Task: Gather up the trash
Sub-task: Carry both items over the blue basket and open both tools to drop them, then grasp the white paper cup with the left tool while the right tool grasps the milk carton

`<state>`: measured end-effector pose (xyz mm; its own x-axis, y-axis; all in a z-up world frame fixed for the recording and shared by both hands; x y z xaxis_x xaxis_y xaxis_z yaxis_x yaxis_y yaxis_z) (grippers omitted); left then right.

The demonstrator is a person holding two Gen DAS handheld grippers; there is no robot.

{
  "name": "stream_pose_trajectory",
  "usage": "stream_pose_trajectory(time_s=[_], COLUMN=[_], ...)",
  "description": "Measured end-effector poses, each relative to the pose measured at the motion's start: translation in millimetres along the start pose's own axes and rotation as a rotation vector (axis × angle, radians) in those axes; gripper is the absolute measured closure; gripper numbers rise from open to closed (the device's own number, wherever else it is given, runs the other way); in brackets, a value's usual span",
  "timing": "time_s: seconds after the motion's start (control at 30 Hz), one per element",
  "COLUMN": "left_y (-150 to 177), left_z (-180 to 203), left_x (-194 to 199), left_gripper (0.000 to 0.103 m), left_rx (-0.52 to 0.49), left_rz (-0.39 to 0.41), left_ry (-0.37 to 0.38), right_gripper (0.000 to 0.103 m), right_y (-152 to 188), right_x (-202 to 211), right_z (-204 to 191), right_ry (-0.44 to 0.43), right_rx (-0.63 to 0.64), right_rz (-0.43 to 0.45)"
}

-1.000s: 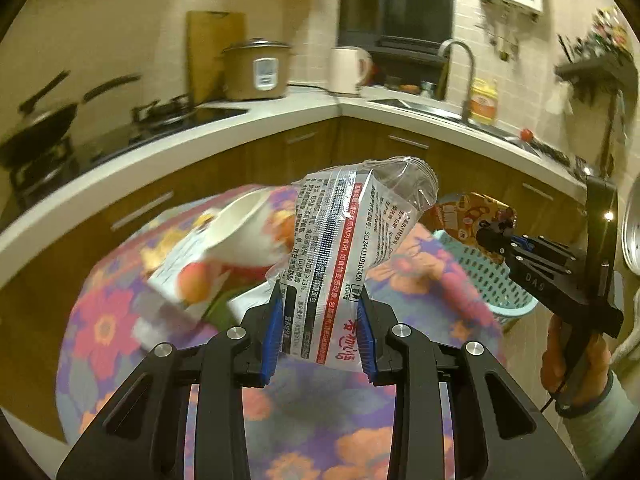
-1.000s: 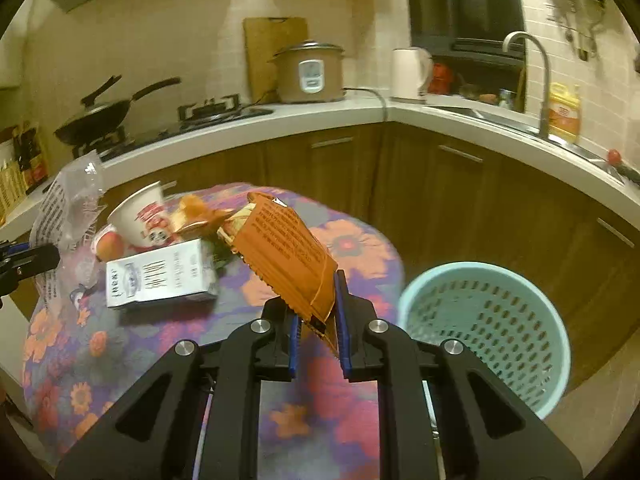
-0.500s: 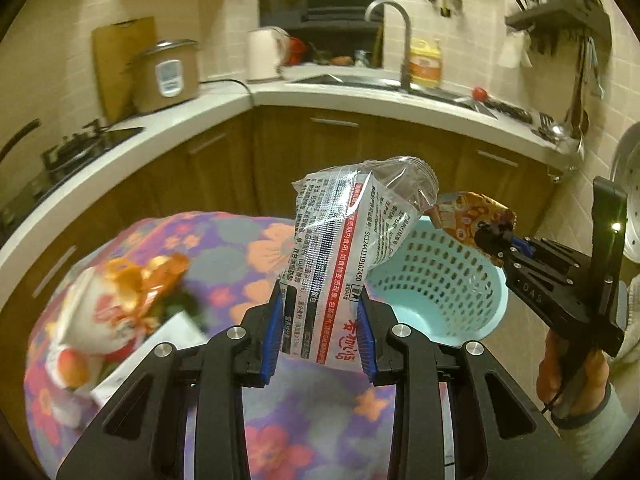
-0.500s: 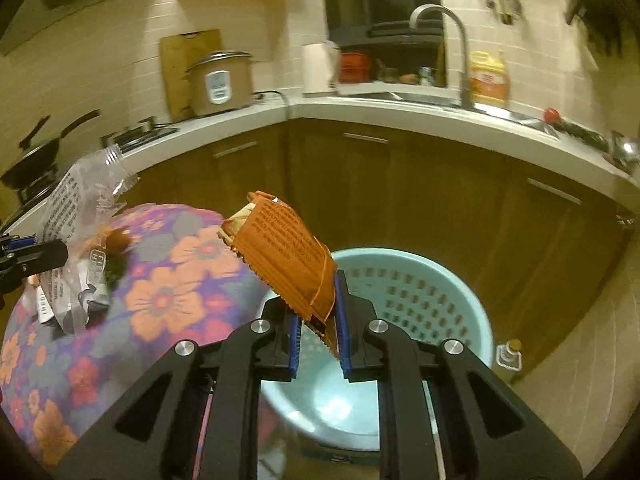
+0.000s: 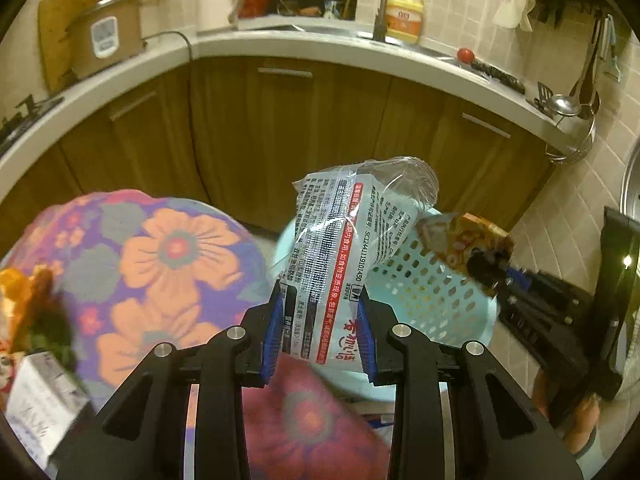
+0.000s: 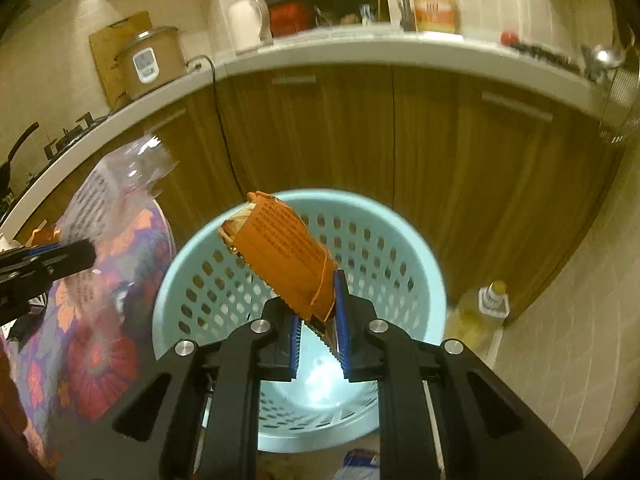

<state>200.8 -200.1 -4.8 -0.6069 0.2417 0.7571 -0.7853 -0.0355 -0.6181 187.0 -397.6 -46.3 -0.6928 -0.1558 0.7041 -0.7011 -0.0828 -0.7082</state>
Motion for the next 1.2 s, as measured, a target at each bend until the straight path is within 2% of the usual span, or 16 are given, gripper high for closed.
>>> stream_pose_trajectory(time_s=[0.1, 0.13, 0.2, 0.27, 0.3, 0.33, 0.57, 0.77, 0.9, 1.0, 1.2], left_y=[-2, -2, -3, -1, 0, 0, 3, 5, 8, 12, 29], left_z=[7, 8, 10, 12, 12, 12, 15, 10, -6, -23, -71], left_x=[-8, -8, -10, -12, -13, -13, -2, 22, 59, 93, 169], left_gripper=[0.067, 0.060, 0.059, 0.057, 0.057, 0.057, 0.048, 0.048, 0.048, 0.045, 0.037], left_rx=[-0.001, 0.002, 0.006, 0.003, 0.001, -0.002, -0.009, 0.005, 0.021, 0.032, 0.053], left_rz=[-0.006, -0.009, -0.009, -0.021, -0.023, -0.025, -0.011, 0.027, 0.097, 0.168, 0.321], left_ry=[0.007, 0.013, 0.020, 0.026, 0.028, 0.027, 0.055, 0.078, 0.081, 0.062, -0.023], right_gripper=[0.089, 0.088, 0.083, 0.070, 0.054, 0.043, 0.042, 0.042, 0.042, 0.042, 0.042], right_y=[3, 4, 6, 10, 8, 10, 12, 2, -9, -20, -40], right_x=[-8, -9, -12, -14, -16, -15, -3, 15, 36, 57, 84], right_z=[0, -1, -1, -1, -1, -2, -8, -14, -28, -54, -116], right_ry=[-0.020, -0.023, -0.027, -0.045, -0.048, -0.045, -0.047, -0.039, -0.074, -0.110, -0.197], right_rx=[-0.006, -0.005, -0.007, -0.015, -0.016, -0.013, -0.002, 0.008, 0.036, 0.085, 0.187], right_rz=[-0.040, -0.049, -0.072, -0.092, -0.093, -0.088, -0.059, -0.001, 0.072, 0.148, 0.254])
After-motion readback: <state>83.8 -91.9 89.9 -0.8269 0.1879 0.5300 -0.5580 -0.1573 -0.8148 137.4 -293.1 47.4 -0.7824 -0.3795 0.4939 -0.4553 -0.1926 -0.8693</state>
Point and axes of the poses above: each gripper's, at about its wrist camera, not at the fingertips, and x roughly against the way its jaws point, z to its right, y to its underside, the point moved 1 cm from there along -x, roughly the way its jaws point, and after that the axes turned 11 degrees about x, right-handed, at the moved point
